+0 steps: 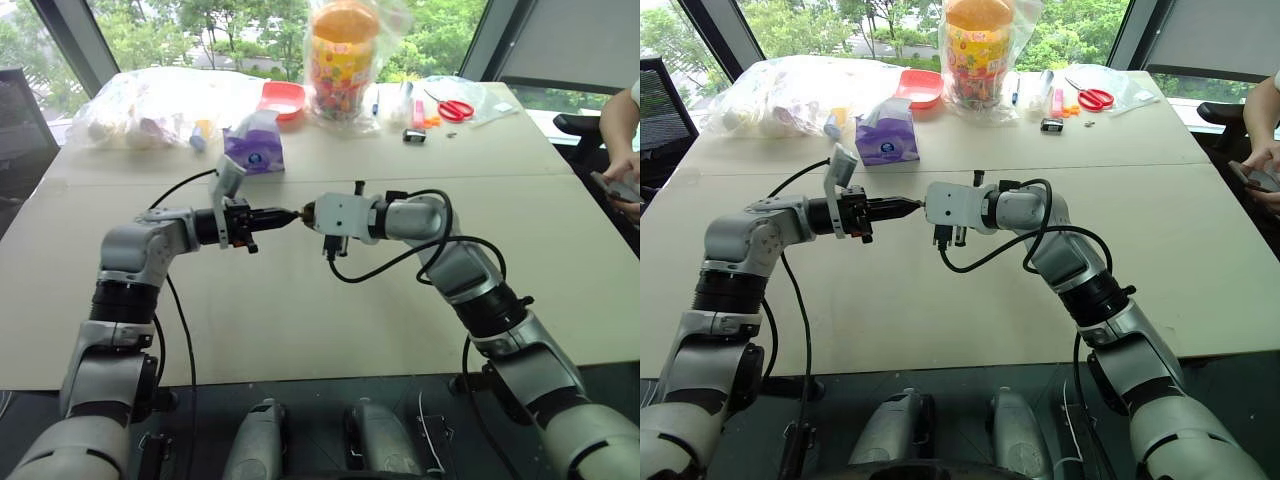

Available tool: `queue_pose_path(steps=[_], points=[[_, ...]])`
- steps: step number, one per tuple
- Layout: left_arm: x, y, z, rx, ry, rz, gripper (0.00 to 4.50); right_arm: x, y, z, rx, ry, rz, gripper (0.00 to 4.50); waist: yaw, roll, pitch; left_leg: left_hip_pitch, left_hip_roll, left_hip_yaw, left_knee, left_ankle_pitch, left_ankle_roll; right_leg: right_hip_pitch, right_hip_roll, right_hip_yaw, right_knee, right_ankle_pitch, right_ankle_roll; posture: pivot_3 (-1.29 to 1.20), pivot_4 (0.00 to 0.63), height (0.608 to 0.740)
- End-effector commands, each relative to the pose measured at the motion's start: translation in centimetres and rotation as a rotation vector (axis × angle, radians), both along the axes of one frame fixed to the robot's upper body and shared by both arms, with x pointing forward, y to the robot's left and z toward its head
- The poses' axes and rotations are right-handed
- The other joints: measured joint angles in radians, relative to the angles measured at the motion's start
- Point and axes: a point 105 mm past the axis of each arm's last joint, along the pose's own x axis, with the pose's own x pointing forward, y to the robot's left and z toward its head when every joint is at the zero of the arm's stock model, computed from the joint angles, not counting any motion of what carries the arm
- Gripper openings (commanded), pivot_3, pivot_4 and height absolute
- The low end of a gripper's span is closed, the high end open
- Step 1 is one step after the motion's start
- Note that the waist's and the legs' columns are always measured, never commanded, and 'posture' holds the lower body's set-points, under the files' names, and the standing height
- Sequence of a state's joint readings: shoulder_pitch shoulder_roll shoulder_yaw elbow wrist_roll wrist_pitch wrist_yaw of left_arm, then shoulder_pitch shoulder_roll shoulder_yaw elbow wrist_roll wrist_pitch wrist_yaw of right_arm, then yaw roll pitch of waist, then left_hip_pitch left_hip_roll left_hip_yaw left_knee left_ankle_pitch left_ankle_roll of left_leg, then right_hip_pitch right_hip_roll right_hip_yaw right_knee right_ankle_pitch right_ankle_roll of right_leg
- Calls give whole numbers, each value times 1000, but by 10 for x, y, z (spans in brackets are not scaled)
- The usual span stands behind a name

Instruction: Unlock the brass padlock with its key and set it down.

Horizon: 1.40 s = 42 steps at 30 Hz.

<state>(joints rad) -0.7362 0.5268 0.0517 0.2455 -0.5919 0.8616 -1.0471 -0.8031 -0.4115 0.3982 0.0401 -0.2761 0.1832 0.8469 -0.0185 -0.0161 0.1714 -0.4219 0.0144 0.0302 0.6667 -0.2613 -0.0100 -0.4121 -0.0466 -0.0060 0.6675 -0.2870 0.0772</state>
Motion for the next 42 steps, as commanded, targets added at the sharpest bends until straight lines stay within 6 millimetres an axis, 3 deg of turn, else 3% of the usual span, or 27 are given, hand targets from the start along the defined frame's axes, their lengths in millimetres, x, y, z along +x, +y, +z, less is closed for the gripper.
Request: queue_pose_path(steps=[1,4,18,21,24,32,38,42], points=[[-6,-5,18,-19,-60,-21,838,-1,9,22,19,-106,14,692,5,0,0,0,0,0,0,0,0,0,0,0,0,0,0,0,150,740],[-2,-7,16,5,-77,11,2008,1,9,23,19,-112,9,692,7,0,0,0,-1,0,1,0,0,1,-1,0,0,0,0,0,150,740],[12,-19,10,7,-73,25,2008,-2,14,25,21,-122,17,692,5,0,0,0,0,0,0,0,0,1,-1,0,0,0,0,0,150,740],[13,-22,7,19,-69,13,1226,-3,14,25,22,-124,18,692,5,0,0,0,-1,0,0,0,0,1,-1,0,0,0,0,0,150,740],[15,-23,6,27,-69,8,31,-3,14,26,22,-124,14,692,5,0,0,0,-1,0,0,0,0,1,-1,0,0,0,0,0,150,740],[19,-20,6,7,-63,37,31,-4,11,25,30,-106,4,692,4,0,0,0,-1,0,0,0,0,1,0,0,0,0,0,0,150,740],[13,-11,14,-155,-8,21,0,2,-22,31,100,-57,-122,3585,7,0,0,0,-1,0,0,0,0,1,-1,0,0,0,0,0,150,740],[-2,-4,28,-299,25,-77,0,-12,-33,51,405,164,-146,3585,6,0,0,0,0,0,1,0,0,1,-1,0,0,0,0,0,150,740]])
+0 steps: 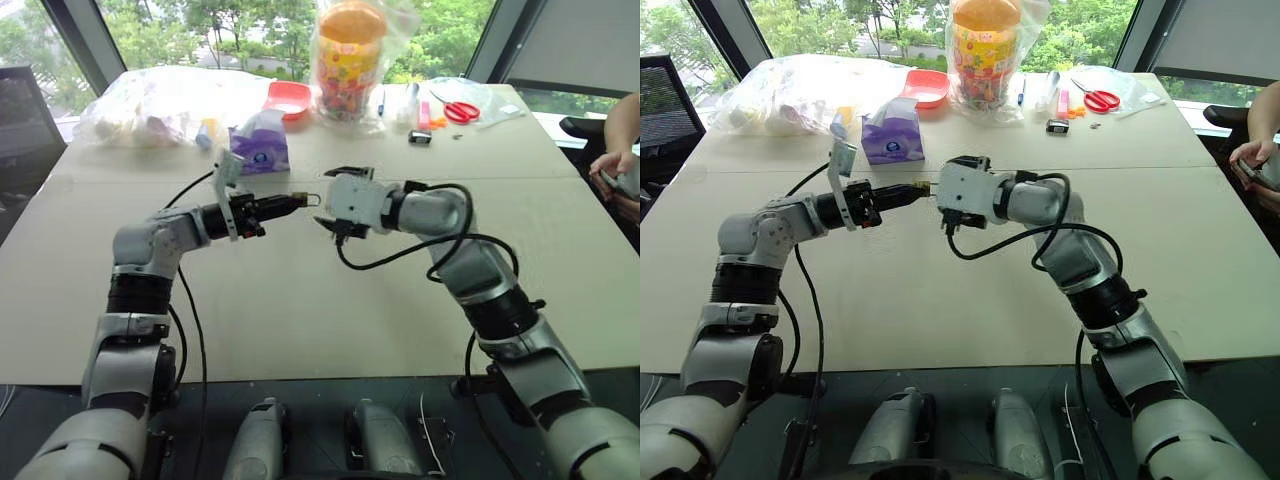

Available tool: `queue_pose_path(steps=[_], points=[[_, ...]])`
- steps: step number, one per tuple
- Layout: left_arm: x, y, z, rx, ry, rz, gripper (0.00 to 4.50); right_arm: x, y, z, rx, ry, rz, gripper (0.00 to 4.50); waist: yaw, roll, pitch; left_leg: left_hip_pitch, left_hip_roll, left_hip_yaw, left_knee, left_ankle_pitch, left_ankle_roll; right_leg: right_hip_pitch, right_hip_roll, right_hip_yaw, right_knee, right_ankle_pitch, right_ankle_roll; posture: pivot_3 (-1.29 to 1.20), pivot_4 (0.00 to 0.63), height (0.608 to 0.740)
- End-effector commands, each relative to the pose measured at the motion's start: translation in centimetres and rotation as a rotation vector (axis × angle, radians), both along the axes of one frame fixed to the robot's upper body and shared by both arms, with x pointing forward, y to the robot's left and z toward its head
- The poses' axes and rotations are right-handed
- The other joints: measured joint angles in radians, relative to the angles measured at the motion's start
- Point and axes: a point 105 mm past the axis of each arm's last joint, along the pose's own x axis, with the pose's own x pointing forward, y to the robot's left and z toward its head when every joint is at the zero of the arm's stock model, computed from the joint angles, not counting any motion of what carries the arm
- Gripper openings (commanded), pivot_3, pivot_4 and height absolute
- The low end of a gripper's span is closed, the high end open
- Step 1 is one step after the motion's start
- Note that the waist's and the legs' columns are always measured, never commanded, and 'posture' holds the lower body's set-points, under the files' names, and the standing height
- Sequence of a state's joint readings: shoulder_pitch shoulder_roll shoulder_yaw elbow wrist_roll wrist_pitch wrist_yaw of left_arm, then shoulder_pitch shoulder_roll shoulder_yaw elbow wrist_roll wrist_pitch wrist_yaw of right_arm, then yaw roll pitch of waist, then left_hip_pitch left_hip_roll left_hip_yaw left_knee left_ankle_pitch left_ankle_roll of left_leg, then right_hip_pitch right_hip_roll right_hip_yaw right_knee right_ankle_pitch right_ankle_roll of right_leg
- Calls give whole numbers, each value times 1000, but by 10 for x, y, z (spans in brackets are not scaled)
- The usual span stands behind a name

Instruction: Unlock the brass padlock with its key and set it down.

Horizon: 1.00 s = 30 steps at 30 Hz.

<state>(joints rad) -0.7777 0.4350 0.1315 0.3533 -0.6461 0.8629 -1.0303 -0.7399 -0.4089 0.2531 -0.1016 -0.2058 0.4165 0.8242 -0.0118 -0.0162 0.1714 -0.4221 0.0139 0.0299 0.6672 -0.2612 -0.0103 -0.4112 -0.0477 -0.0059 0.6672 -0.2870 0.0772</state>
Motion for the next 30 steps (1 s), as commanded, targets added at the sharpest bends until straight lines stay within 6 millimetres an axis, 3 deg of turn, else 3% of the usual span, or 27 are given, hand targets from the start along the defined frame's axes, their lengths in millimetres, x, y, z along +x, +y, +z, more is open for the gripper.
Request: queue_pose_path(steps=[1,4,7,21,30], points=[[-16,4,22,-121,-35,-100,0,-17,-8,41,310,99,7,3585,-3,0,0,0,0,0,0,0,0,0,0,0,0,0,0,0,150,740],[-29,-4,20,-80,-45,-173,0,-20,-16,53,442,159,-23,3585,-3,0,0,1,1,0,0,0,0,0,0,0,1,0,0,0,150,740],[-31,-9,19,-64,-50,-189,0,-23,-15,55,467,186,-26,3585,-1,0,0,1,0,0,0,0,0,0,0,0,1,0,0,0,150,740],[-28,-11,28,-58,-82,-200,0,-33,-9,44,398,219,2,3585,-2,0,0,1,0,0,0,0,0,0,0,0,1,0,0,0,150,740],[-38,-16,35,-55,-111,-250,0,-32,-9,30,356,265,7,3585,-2,0,0,1,0,0,0,0,0,0,0,0,0,0,0,0,150,740]])
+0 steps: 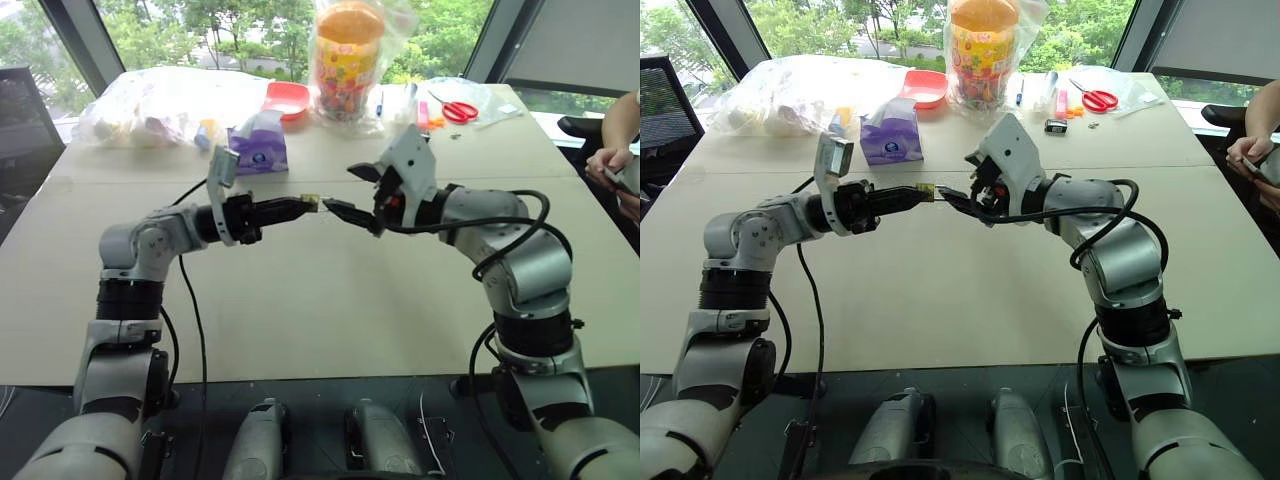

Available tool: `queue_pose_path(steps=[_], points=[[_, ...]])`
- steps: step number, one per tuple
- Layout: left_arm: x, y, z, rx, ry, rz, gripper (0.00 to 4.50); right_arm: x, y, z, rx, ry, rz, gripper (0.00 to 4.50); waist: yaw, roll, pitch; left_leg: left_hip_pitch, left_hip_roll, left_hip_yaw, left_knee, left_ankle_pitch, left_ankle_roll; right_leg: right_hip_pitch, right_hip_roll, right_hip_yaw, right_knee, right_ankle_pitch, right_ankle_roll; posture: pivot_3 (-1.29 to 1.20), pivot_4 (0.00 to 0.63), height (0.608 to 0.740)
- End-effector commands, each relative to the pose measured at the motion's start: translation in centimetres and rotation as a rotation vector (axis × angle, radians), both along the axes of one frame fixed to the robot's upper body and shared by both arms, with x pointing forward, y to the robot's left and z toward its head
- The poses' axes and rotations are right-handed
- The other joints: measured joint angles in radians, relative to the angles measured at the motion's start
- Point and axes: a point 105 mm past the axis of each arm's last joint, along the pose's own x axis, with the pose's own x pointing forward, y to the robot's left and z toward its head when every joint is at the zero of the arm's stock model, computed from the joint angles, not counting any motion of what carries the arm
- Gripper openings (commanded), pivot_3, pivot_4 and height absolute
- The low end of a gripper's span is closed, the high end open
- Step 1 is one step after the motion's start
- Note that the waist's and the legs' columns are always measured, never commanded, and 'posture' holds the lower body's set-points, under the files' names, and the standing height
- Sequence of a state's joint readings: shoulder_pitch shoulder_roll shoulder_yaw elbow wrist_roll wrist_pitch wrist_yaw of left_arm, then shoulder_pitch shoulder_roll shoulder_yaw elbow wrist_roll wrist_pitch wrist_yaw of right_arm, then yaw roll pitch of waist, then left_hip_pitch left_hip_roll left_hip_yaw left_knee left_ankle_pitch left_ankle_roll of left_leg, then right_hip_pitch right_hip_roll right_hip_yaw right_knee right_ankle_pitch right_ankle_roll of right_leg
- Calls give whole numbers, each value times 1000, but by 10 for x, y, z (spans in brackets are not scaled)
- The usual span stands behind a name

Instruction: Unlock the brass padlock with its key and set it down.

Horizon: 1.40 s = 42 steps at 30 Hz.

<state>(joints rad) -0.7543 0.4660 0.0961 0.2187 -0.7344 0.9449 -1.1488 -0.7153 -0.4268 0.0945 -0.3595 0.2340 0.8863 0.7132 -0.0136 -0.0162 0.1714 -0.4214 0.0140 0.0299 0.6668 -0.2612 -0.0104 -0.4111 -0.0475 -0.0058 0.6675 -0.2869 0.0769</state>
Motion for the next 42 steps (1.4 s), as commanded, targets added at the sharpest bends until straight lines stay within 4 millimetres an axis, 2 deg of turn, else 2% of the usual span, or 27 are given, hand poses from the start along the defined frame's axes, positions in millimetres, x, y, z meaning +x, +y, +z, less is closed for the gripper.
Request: queue_pose_path(steps=[1,5,10,14,22,36,42], points=[[-9,-2,20,-28,-69,-51,0,-2,1,4,-1,-18,21,3585,0,0,0,0,0,0,0,0,0,0,0,0,0,0,0,0,150,740],[-15,-2,17,18,-90,-89,0,-2,1,2,16,14,38,3585,0,0,0,0,0,0,0,0,0,0,0,0,0,0,0,0,150,740],[-9,6,7,64,-77,-60,0,-6,0,10,84,58,66,3585,0,0,0,0,0,0,0,0,0,0,0,0,0,0,0,0,150,740],[-7,8,7,55,-73,-50,0,-14,-1,9,82,77,105,3585,2,0,0,0,0,0,0,0,0,0,0,0,-1,0,0,0,150,740],[-11,4,9,37,-75,-74,0,-9,-5,7,85,83,69,3585,0,0,0,0,0,0,0,0,0,0,0,0,-1,0,0,0,150,740],[-18,3,17,21,-93,-106,0,-7,-4,-12,87,175,69,3585,1,0,0,0,0,0,0,0,0,0,0,0,-1,0,0,0,150,740],[-19,3,19,14,-98,-110,0,-14,-1,-24,76,266,132,3585,0,0,0,0,0,0,0,0,0,0,0,0,-1,0,0,0,150,740]])
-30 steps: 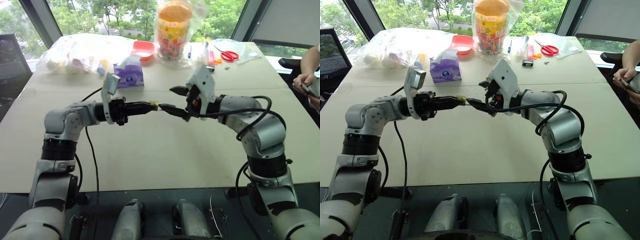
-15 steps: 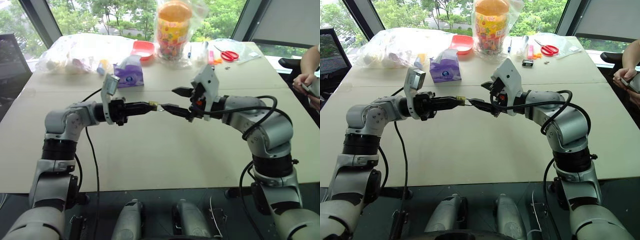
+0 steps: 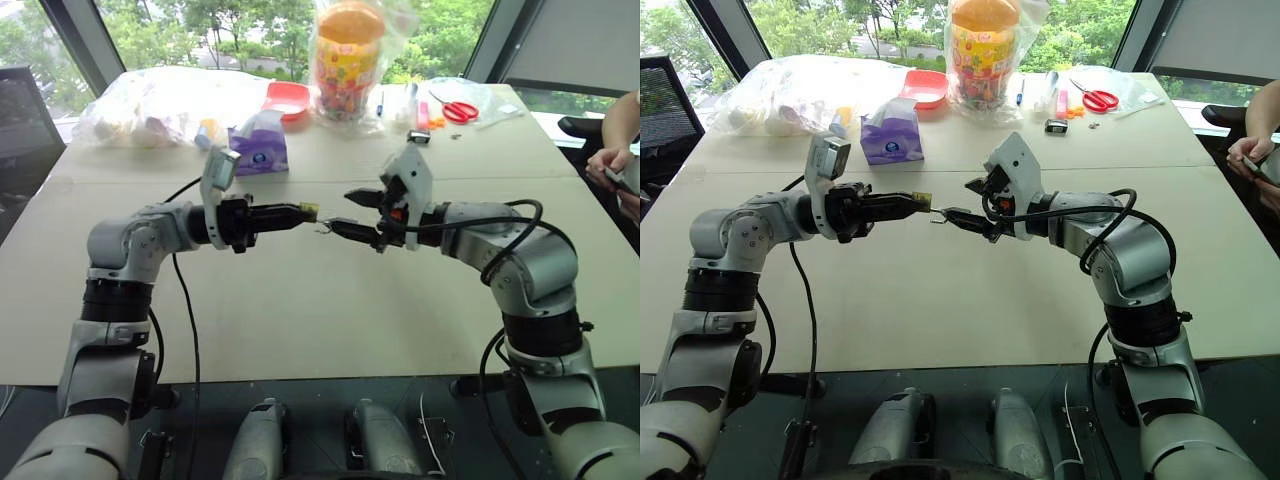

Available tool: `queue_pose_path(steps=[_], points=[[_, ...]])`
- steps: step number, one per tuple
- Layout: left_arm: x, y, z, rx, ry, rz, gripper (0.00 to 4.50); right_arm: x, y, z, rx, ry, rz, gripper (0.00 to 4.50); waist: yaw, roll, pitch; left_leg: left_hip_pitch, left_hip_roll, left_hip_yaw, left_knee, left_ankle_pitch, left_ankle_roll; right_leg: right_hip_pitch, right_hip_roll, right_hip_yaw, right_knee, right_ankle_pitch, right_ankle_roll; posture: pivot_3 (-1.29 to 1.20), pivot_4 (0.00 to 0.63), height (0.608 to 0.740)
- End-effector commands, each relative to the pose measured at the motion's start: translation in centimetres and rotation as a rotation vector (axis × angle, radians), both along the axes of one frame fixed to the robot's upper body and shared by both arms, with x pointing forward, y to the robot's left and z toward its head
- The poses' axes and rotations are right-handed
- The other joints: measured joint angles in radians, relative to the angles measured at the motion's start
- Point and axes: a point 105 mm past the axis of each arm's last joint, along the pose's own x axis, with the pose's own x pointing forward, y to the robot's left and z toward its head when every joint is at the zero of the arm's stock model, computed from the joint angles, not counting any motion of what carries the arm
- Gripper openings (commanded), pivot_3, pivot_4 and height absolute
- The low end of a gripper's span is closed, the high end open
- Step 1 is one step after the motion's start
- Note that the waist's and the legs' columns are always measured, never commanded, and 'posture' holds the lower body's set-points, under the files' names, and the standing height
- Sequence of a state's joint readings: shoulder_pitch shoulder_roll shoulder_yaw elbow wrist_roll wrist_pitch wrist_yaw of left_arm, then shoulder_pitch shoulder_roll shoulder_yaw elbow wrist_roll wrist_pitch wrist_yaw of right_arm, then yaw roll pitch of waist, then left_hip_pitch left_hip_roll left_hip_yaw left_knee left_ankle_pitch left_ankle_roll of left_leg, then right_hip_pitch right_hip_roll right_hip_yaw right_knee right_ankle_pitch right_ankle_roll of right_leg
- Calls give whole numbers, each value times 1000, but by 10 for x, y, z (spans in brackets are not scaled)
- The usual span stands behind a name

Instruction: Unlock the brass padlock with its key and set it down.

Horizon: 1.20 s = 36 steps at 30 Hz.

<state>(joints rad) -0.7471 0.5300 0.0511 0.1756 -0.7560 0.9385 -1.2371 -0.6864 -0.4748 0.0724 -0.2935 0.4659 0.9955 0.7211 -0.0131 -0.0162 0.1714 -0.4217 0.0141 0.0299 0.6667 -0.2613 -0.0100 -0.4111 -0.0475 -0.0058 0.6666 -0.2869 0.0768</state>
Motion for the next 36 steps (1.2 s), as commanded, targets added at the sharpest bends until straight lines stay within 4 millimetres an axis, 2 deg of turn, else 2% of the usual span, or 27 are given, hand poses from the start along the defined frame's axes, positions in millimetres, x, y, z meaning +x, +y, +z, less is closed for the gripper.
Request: queue_pose_path(steps=[1,4,9,11,13,15,19,25,29,32,35,36], points=[[-4,0,14,-20,-53,-19,0,-8,4,1,8,10,61,3585,0,0,0,0,0,0,0,0,0,0,0,0,0,0,0,0,150,740],[-2,0,12,-15,-52,-8,0,-8,4,2,11,12,60,3585,0,0,0,0,0,0,0,0,0,0,0,0,0,0,0,0,150,740],[8,2,2,-6,-9,59,0,5,-19,-6,-86,-42,-48,3585,3,0,0,0,0,0,0,0,0,0,0,0,0,0,0,0,150,740],[19,-1,-16,27,52,130,0,7,-47,-25,-286,-114,-95,3585,10,0,0,0,0,0,0,0,0,0,0,0,-1,0,0,0,150,740],[32,-11,-44,76,161,210,0,-2,-69,-37,-421,-133,-86,3585,23,0,0,0,-2,0,0,-1,2,1,0,0,-2,0,1,0,150,740],[34,-22,-61,82,251,220,0,-12,-72,-35,-413,-129,-66,3585,23,0,0,-1,-3,0,1,-2,3,1,0,0,-3,-1,2,0,150,740],[35,-41,-82,95,359,209,0,-24,-65,-31,-407,-141,-46,3585,11,-1,0,-2,-1,0,1,-2,3,-1,0,1,-2,-1,2,0,150,740],[40,-51,-90,128,381,200,0,-27,-58,-30,-395,-151,-59,3585,2,-1,0,-1,0,-1,1,-2,3,0,1,1,-1,-1,1,0,150,740],[40,-48,-94,165,386,197,1869,-28,-55,-32,-392,-148,-64,3649,3,-1,0,-1,0,-1,1,-2,3,0,1,1,-2,-1,1,0,150,740],[40,-39,-99,252,325,220,3171,-28,-55,-33,-391,-147,-69,3649,3,-1,0,-2,-1,-1,1,-2,3,0,1,1,-2,-1,1,0,150,740],[44,-22,-101,345,244,285,3171,-28,-58,-33,-392,-144,-78,3649,3,-1,0,-1,-1,-1,1,-2,3,0,1,1,-2,-1,1,0,150,740],[45,-13,-98,392,167,316,3171,-28,-60,-34,-393,-141,-85,3649,1,-1,0,-1,-1,-1,1,-2,3,0,0,1,-1,-1,1,0,150,740]])
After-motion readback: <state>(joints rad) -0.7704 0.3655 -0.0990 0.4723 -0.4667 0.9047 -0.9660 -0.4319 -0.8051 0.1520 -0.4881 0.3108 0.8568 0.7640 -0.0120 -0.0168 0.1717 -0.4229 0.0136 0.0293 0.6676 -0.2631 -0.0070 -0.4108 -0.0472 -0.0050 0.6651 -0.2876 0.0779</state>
